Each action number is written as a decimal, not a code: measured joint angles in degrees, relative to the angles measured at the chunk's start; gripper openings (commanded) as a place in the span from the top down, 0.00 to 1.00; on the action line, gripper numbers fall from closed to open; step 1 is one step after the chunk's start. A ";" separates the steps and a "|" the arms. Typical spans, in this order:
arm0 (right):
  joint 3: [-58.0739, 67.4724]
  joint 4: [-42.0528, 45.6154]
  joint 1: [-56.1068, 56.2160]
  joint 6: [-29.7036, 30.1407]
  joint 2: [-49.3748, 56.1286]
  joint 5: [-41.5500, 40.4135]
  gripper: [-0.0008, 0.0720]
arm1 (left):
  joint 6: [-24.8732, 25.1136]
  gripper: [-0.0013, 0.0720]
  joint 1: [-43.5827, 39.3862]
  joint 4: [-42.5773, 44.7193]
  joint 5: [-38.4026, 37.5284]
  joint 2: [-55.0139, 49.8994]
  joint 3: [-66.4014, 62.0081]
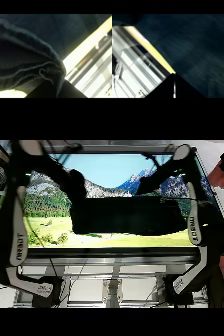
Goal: Fold the clothes and pants, and hang the long-sleeved shirts on hangers.
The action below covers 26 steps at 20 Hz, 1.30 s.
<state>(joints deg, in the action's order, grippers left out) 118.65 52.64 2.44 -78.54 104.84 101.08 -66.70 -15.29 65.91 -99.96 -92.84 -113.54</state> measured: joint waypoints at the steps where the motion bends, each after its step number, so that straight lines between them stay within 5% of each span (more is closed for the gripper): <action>1: -0.22 0.26 -1.75 -0.33 -0.74 0.46 0.97 | -0.22 0.95 -1.62 0.00 0.11 -1.42 -0.07; 9: -1.01 1.90 -7.15 -1.64 -3.15 1.68 0.97 | 0.13 0.95 -11.37 0.00 8.15 -11.65 -0.13; 23: -1.05 2.16 -7.37 -3.34 -3.37 1.84 0.97 | -0.72 0.93 -16.76 -2.69 15.87 -20.74 -0.15; 24: -1.05 2.16 -7.37 -3.37 -3.37 1.84 0.97 | -0.83 0.74 -16.81 -3.08 15.89 -21.18 -0.15; 25: -1.05 2.16 -7.37 -3.39 -3.37 1.84 0.97 | -1.01 0.37 -16.81 -3.52 15.74 -21.46 -0.15; 26: -1.05 2.16 -7.37 -3.41 -3.37 1.84 0.97 | -1.16 0.25 -16.87 -3.96 15.17 -21.66 -0.15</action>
<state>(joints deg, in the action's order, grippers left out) 117.60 54.81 -4.93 -81.95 101.47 102.91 -67.85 -32.16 61.95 -84.79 -114.50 -113.69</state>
